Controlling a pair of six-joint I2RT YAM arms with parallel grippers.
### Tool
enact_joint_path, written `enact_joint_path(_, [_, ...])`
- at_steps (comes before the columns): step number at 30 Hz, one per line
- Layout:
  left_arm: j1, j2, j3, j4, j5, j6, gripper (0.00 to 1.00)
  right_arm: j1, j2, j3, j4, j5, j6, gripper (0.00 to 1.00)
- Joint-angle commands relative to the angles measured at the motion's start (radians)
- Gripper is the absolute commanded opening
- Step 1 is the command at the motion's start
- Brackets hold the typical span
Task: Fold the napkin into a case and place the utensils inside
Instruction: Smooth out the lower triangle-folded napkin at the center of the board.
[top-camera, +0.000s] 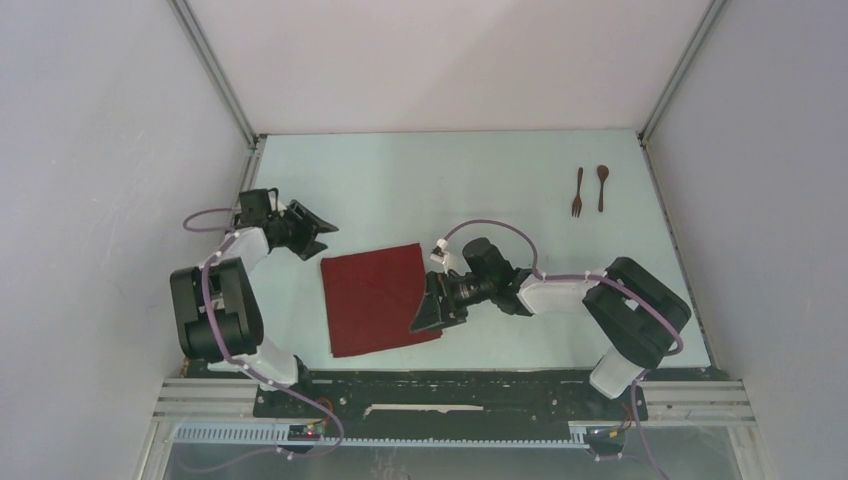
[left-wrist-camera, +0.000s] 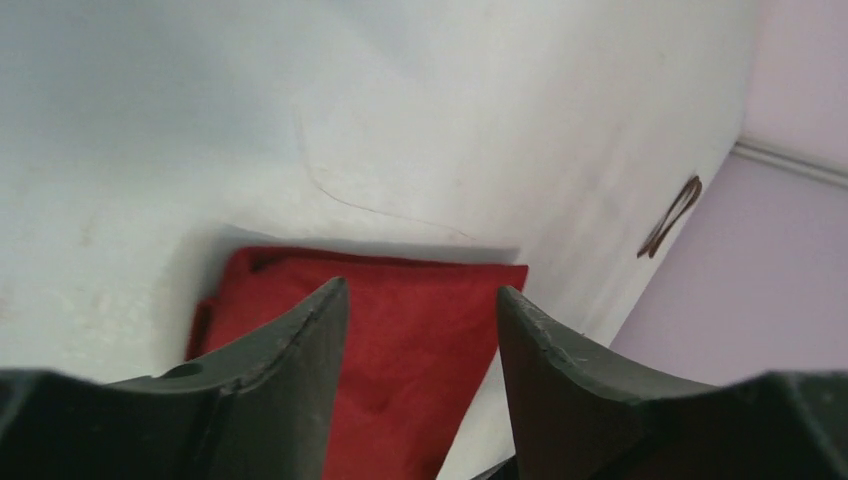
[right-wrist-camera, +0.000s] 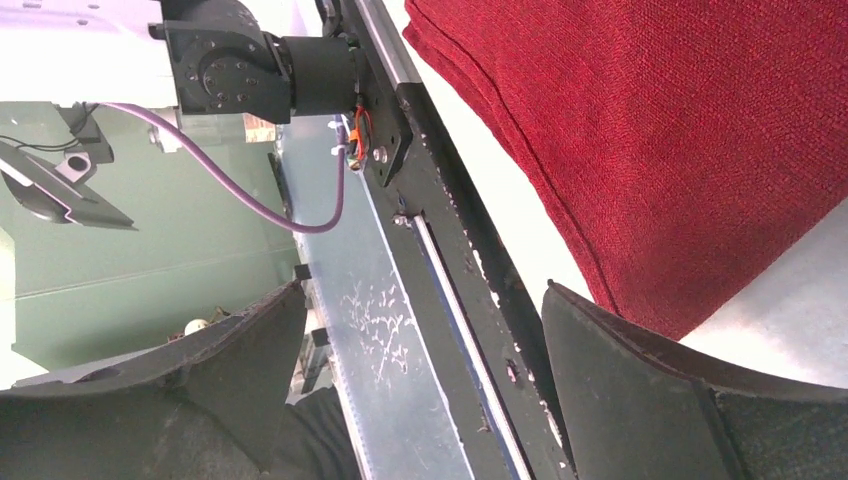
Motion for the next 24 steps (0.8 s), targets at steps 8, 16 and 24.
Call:
enact_joint_path(8, [-0.064,-0.035,-0.173,0.0,-0.013,0.04,0.66,0.025,0.178,0.022,0.065,0.028,0.005,0.94])
enact_joint_path(16, [0.004,0.025,-0.09,-0.086,-0.144,0.074,0.67,0.045,0.002,0.04,-0.231,0.122,-0.11,0.94])
enact_joint_path(24, [-0.015,-0.127,-0.051,-0.17,-0.069,0.117,0.75,-0.019,-0.119,0.075,-0.549,0.313,-0.054,0.89])
